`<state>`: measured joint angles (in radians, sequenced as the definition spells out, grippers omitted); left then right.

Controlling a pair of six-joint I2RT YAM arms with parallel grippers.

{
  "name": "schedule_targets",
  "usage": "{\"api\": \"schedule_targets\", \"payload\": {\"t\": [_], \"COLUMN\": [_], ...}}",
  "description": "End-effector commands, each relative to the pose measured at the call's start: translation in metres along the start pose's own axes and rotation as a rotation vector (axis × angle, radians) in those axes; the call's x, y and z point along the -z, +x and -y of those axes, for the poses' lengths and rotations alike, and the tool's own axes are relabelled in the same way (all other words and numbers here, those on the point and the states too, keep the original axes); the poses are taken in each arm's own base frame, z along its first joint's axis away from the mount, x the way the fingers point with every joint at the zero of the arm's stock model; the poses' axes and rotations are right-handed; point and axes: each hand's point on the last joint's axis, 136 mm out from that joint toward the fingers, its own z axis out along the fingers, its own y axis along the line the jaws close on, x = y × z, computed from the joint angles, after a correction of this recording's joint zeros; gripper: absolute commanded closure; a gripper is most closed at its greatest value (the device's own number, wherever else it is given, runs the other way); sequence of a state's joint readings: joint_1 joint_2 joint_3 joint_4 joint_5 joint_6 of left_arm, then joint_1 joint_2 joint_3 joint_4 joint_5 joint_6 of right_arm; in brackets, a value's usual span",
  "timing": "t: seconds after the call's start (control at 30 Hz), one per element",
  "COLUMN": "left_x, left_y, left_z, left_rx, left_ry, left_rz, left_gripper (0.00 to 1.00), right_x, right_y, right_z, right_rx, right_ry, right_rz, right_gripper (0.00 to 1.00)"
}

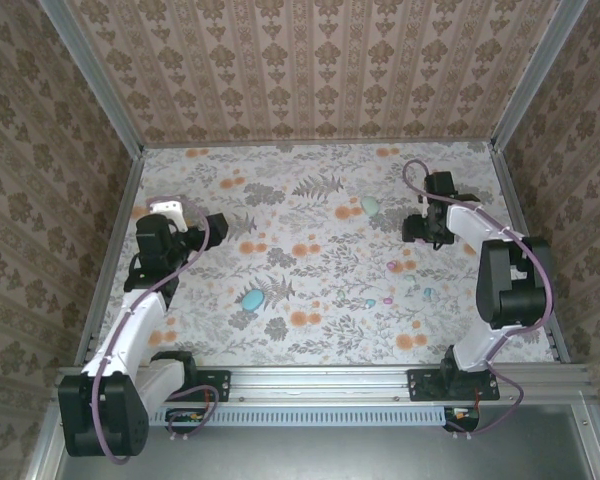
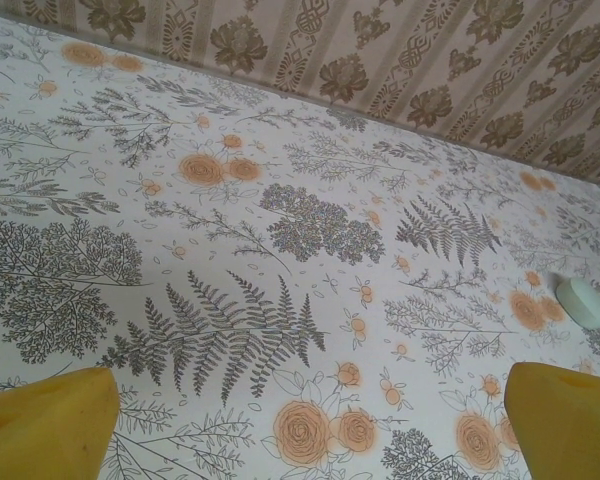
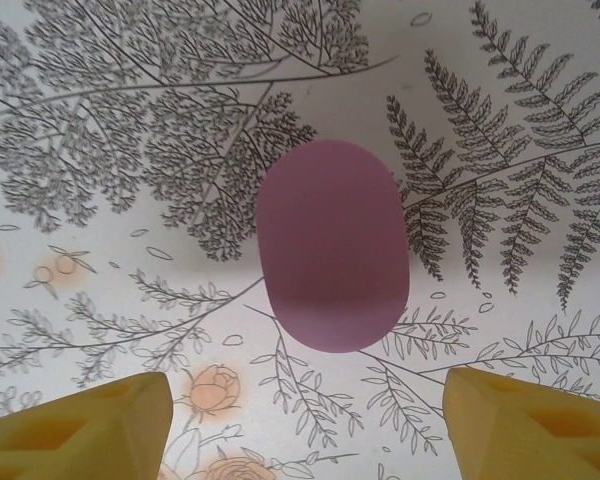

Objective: Insert the wireless bluetooth earbuds into the charging case

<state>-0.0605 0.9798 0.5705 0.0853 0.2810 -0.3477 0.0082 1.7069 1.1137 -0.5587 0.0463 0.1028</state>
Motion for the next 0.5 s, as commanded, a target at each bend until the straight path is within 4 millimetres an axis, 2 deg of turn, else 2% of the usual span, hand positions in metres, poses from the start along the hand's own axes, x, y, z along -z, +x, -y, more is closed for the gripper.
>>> {"api": "schedule_targets", "payload": {"t": [0.0, 0.13, 0.27, 0.47], "left_x": [0.003, 0.003, 0.004, 0.006], "left_y": [0.001, 0.005, 0.007, 0.005], "left_z": [0.007, 0.010, 0.010, 0.009], "left_rx": [-0.010, -0.014, -0.017, -0.031], "left_ry": [0.023, 0.037, 0.032, 0.023], "left_rz": [-0.021, -0.037, -0.036, -0.037], "left_gripper": [0.00, 0.00, 0.00, 0.00], "right_x": [-0.003, -0.012, -0.018, -0.027], "right_y": [0.001, -0.003, -0.009, -0.007], "right_z": [0.010, 0.008, 0.006, 0.006], "right_rx": [0.058, 0.082, 0.097, 0.109], "right_ry": [0.048, 0.040, 0.036, 0.036], "right_rz": [-0.042, -0.056, -0.056, -0.086], "right_gripper": [0.29, 0.35, 0.35, 0.42]}}
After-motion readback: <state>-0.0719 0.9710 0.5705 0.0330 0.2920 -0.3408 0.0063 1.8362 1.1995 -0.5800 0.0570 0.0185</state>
